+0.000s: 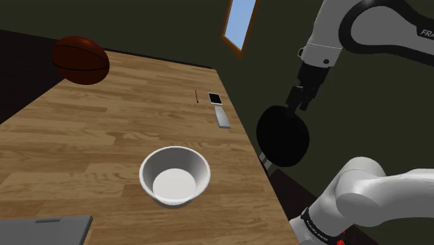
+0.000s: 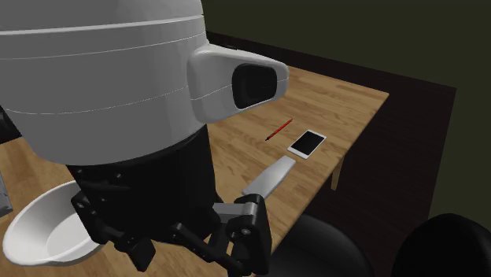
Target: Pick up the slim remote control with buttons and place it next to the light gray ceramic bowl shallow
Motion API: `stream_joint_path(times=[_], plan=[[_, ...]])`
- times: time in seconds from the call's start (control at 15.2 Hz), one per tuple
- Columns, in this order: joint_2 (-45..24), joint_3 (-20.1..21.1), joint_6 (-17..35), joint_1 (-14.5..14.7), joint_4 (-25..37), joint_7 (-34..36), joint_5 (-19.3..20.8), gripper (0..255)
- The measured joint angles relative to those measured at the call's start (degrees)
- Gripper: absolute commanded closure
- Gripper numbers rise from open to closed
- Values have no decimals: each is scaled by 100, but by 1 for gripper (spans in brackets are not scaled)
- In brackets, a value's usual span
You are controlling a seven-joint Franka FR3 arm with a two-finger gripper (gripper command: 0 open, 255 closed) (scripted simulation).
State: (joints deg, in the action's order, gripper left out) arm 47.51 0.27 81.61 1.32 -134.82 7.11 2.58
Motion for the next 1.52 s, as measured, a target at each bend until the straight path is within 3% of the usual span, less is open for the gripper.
stream_joint_path(times=[0.26,0.59,1.12,1.52], plan=[[-326,5,357,-60,-9,143,-22,0],[-1140,-10,1331,-200,-107,459,-50,0],[-2774,-42,2563,-388,422,974,-93,0],[-4005,-119,3201,-513,1111,1302,-130,0]])
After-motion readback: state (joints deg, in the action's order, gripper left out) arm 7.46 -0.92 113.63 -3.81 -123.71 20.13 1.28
